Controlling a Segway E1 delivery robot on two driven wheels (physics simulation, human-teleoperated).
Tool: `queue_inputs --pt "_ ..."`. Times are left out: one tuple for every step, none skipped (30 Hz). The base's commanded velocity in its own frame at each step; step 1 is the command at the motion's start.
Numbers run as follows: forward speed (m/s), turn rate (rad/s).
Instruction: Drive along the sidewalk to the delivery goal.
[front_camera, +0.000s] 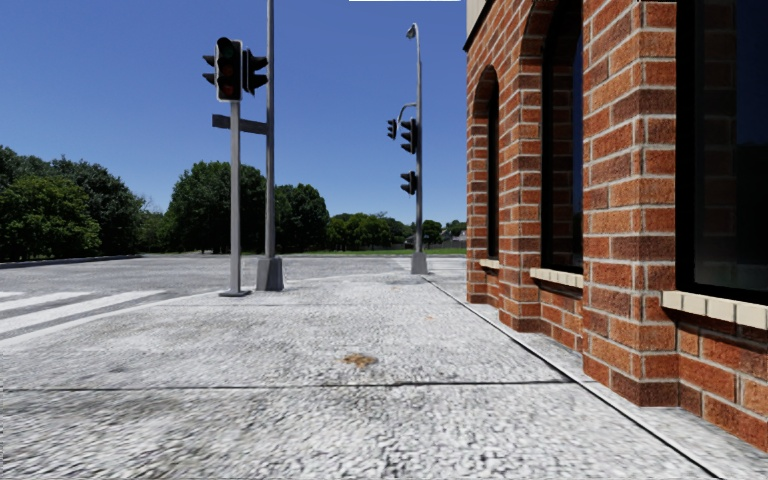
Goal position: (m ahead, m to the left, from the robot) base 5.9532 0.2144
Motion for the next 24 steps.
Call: queue_inputs --pt "2.0 0.0" --pt "2.0 0.0" --pt "2.0 0.0" --pt "2.0 0.0" --pt "2.0 0.0" --pt "2.0 0.0" --pt "2.0 0.0" --pt "2.0 0.0" --pt "2.0 0.02" --pt "2.0 0.1" --pt "2.0 0.1" --pt "2.0 0.15" --pt "2.0 0.16" --pt "2.0 0.16" --pt "2.0 0.16" --pt "2.0 0.16" --pt "2.0 0.16" --pt "2.0 0.16" --pt "2.0 0.16" --pt "2.0 0.16" --pt "2.0 0.16" --pt "2.0 0.16" --pt "2.0 0.16" --pt "2.0 0.16"
